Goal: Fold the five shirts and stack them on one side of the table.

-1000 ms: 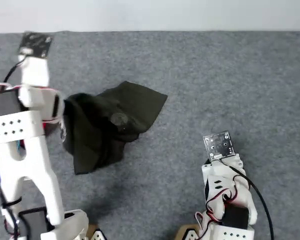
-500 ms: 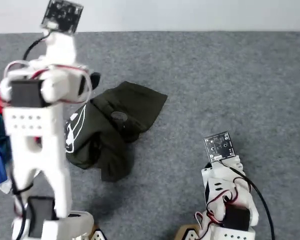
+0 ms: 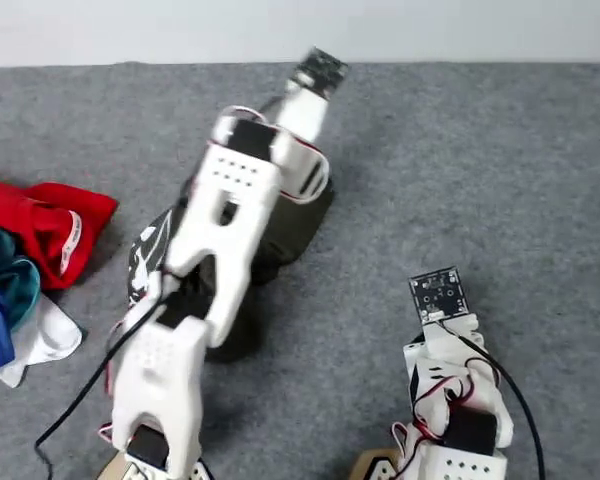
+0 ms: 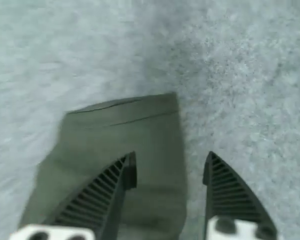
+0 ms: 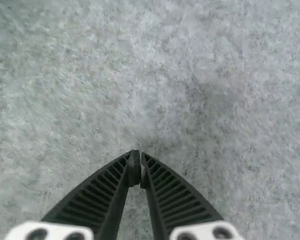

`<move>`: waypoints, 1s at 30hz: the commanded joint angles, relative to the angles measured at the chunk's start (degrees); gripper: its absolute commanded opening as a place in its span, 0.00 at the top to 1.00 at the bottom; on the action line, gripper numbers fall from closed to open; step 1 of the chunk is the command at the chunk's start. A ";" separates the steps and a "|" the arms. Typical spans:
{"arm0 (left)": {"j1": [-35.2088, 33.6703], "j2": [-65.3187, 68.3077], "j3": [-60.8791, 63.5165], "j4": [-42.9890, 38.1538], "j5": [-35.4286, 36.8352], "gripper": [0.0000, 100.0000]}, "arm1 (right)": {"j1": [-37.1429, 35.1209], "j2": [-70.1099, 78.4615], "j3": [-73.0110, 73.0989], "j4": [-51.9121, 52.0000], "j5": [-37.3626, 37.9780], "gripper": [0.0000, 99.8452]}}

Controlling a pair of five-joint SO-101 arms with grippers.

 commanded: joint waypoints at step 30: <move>-0.26 32.79 -35.30 8.53 -1.58 0.93 | 2.95 -0.40 1.93 -0.13 0.44 0.99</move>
